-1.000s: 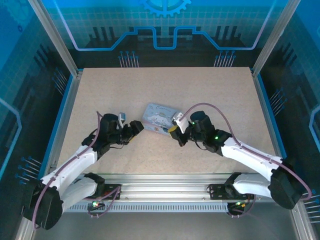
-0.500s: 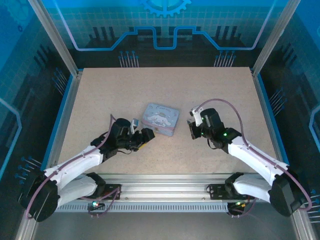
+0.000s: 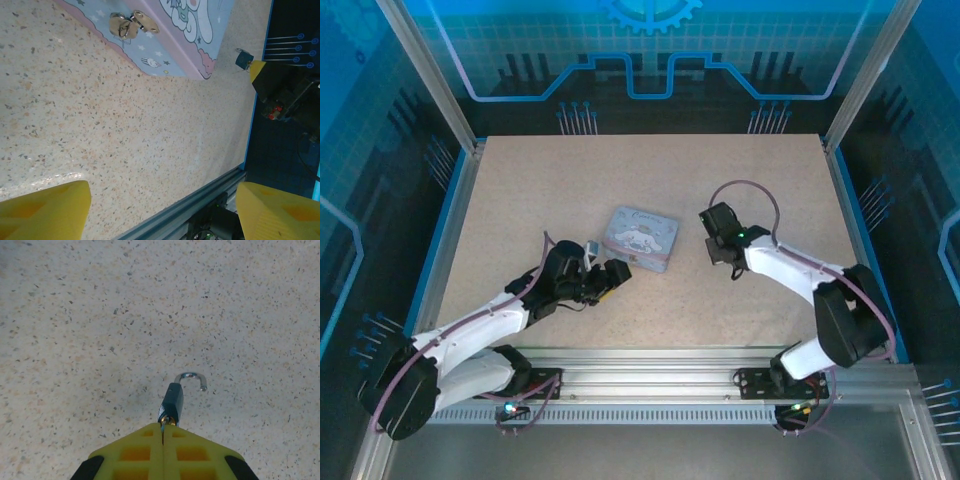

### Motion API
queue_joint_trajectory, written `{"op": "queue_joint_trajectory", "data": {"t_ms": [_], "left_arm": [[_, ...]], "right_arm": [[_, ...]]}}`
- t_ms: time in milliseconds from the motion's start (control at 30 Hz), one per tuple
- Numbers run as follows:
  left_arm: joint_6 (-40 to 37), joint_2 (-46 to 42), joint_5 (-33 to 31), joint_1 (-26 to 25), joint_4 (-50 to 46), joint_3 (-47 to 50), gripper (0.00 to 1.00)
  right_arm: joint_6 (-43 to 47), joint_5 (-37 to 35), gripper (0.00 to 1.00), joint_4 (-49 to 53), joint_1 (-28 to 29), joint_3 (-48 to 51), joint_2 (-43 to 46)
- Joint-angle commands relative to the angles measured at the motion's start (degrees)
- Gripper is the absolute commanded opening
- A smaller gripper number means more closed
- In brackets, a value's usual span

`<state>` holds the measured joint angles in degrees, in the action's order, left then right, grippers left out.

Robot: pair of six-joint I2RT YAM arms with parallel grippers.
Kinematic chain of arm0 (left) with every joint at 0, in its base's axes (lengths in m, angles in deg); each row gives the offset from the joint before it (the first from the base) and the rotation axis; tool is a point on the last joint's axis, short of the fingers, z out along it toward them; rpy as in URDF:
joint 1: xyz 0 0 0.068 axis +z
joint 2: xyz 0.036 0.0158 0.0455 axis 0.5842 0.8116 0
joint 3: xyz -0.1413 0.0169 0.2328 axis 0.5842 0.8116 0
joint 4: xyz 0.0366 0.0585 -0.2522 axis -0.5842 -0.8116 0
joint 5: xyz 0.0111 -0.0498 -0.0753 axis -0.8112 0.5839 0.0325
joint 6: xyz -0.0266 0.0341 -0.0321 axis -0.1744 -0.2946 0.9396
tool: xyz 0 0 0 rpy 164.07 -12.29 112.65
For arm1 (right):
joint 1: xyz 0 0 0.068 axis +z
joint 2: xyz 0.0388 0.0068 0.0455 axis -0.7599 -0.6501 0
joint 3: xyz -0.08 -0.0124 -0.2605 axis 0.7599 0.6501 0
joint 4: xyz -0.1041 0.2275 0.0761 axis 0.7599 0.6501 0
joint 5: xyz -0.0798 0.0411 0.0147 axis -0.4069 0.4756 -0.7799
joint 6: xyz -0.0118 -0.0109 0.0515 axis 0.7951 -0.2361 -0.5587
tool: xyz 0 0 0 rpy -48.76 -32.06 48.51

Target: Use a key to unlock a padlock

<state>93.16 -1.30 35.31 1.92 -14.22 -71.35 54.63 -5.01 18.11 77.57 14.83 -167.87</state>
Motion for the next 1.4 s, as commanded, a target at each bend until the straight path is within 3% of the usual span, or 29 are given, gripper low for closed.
{"op": "queue_joint_trajectory", "data": {"t_ms": [0,367,567,867,900,933,967,1000,1033,1167,1367], "left_arm": [[1.0,-1.5,-1.1,-0.3,0.4,0.9,0.77],[1.6,-3.0,-1.8,-0.4,0.5,2.3,0.78],[1.5,-4.0,-2.0,-0.4,0.0,2.5,0.78],[0.0,-5.4,-5.0,-0.2,-3.8,1.4,0.81],[-0.5,-5.5,-5.6,-0.1,-4.5,1.0,0.82],[-1.2,-5.4,-5.9,0.0,-5.3,0.3,0.83],[-1.7,-5.3,-6.3,0.3,-6.2,-0.3,0.83],[-2.5,-5.2,-6.7,0.6,-7.2,-1.2,0.87],[-3.4,-5.1,-7.1,1.2,-8.3,-2.0,0.98],[-7.7,-5.2,-9.5,4.3,-14.1,-6.1,0.99],[-19.1,-5.3,-20.9,8.7,-26.0,-15.5,0.99]], "right_arm": [[-1.5,-2.6,0.00,3.8,0.9,-4.2,-3.3],[-5.0,0.5,0.00,7.7,2.9,-10.3,-12.0],[-7.6,0.7,0.12,9.1,3.4,-10.4,-11.3],[-8.1,0.3,0.46,10.5,3.2,-6.2,2.3],[-8.1,0.6,0.57,10.7,3.0,-5.9,4.0],[-7.9,1.0,0.91,10.6,2.9,-5.2,5.6],[-7.7,1.5,1.00,10.3,2.6,-4.8,7.0],[-7.4,2.2,1.00,9.9,2.3,-4.2,8.7],[-7.2,2.5,1.00,9.5,2.0,-3.6,10.3],[-6.6,4.2,1.00,8.0,-0.2,-1.9,15.6],[-8.2,4.2,1.00,4.6,-5.5,1.9,23.0]]}}
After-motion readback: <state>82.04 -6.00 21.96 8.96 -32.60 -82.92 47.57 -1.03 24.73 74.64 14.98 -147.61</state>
